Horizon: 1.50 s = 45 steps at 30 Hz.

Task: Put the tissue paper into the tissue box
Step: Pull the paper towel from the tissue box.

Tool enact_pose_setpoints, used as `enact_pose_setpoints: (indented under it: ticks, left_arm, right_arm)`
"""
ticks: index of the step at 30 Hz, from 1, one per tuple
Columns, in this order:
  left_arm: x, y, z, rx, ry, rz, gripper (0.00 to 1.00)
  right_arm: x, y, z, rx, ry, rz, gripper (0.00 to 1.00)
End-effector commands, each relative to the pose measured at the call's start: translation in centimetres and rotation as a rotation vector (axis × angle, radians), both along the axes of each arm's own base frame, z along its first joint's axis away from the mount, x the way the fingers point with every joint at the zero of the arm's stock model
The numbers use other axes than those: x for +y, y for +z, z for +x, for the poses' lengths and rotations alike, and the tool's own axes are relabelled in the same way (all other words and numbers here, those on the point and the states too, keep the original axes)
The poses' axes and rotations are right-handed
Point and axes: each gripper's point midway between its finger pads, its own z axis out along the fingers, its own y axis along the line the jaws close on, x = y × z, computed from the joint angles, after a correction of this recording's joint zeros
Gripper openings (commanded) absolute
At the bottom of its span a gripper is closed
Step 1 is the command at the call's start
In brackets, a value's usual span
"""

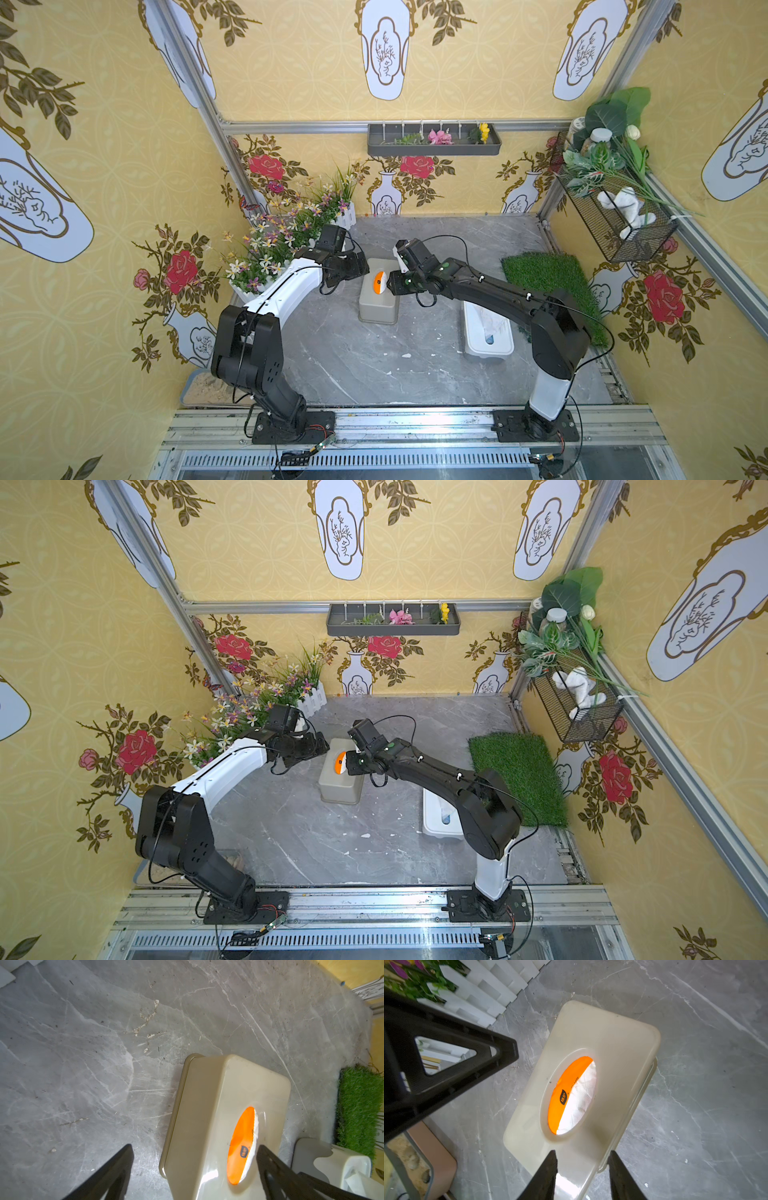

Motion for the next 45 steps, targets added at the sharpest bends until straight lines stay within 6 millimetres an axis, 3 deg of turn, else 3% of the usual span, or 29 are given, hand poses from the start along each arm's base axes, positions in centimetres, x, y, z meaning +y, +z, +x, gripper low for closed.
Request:
enact_pose_setpoints:
  ticks: [1,8,14,24,39,43,45]
  left_arm:
    - [-0.3,-0.7,-0.7,0.032,-0.078,0.024,0.93]
    - [-0.2,-1.5,-0.9,0.071,-0.105,0.055,0.92]
    - [0.0,-1.7,-0.3,0.073,-0.107,0.071,0.92]
    - [1.0,-1.4,0.8,0.057,-0.07,0.072,0.92]
    - [1.1,-1.7,1.1,0.054,-0.049,0.051,0.92]
    - [0.9,-1.8,1.3,0.055,-0.047,0.042,0.92]
    - [0.8,-1.9,1.4,0.055,-0.044,0.04,0.92]
  right_arm:
    - [0.0,-0.7,-0.5,-0.05,0.154,-0.116,0.41]
    - [1.2,-0.4,0.3,-0.148,0.383,-0.136,0.41]
    - [1.6,-1.1,1.9,-0.167,0.456,-0.161,0.51]
    - [1.5,-2.0,2.4,-0.142,0.557,-0.187,0.51]
    - [1.3,-3.4,1.3,-0.08,0.691,-0.288,0.45]
    - [1.4,-4.0,0.7,-0.054,0.724,-0.317,0.4]
    - [1.4,-4.3,0.6,-0.044,0.733,-0.33,0.32]
